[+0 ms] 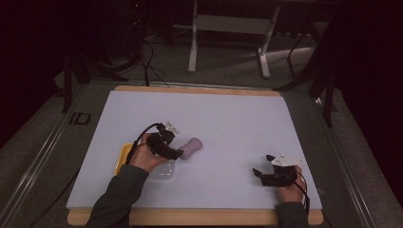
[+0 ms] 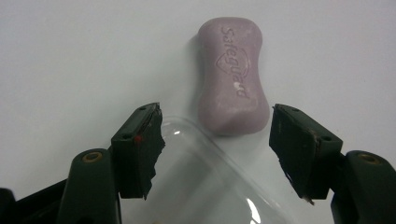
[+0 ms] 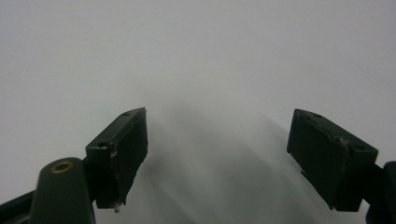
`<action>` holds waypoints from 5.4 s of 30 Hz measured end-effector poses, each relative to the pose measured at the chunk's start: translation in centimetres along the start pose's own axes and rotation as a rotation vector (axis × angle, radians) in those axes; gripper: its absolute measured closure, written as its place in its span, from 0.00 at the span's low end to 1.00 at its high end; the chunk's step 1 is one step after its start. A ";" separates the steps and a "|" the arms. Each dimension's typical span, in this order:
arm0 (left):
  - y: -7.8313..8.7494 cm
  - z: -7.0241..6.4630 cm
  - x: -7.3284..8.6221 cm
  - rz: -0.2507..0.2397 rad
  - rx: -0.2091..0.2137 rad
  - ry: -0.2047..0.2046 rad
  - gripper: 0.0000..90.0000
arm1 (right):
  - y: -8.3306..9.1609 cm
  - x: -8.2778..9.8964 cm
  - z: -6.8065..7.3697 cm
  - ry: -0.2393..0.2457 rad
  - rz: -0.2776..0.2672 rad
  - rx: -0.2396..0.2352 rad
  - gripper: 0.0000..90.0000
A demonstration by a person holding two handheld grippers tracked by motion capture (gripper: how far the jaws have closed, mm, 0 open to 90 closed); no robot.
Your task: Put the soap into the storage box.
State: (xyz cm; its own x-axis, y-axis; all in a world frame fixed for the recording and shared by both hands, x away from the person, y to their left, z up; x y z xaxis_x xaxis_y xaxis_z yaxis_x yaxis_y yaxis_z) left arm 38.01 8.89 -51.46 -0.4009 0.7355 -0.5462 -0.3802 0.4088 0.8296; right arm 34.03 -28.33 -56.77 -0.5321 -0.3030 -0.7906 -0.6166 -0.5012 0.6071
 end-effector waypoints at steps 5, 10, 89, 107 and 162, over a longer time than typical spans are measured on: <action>-0.7 0.0 -0.7 0.001 0.024 -0.015 0.38 | 0.0 0.0 0.0 0.006 0.003 0.000 0.22; -1.4 0.1 -1.2 0.011 0.034 -0.016 0.36 | 0.0 0.0 0.0 0.006 0.003 0.000 0.22; -6.3 -0.2 -3.3 0.094 0.024 -0.019 0.55 | -0.1 0.0 0.0 0.011 0.014 0.005 0.22; -3.9 -0.3 -3.9 0.067 0.012 -0.006 0.55 | -0.1 0.0 0.0 0.011 0.013 0.005 0.22; 2.4 0.8 -0.2 0.023 -0.054 0.063 0.55 | -0.1 0.0 0.1 0.012 0.006 0.008 0.22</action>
State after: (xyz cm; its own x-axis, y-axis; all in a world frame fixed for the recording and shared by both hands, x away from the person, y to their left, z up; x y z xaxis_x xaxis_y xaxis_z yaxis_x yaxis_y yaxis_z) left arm 37.82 10.12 -49.24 -0.4614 0.7083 -0.5343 -0.4138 0.3608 0.8358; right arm 34.01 -28.26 -56.82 -0.5289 -0.3153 -0.7880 -0.6180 -0.4933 0.6122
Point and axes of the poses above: each handheld gripper's, and its own axes: y roughly backward along the jaws, x roughly out of its underside, z roughly to its left, the point moved 5 cm from there along -y, roughly forward along the jaws, and after that the axes turned 13 degrees about -y, right-handed, at the moved point
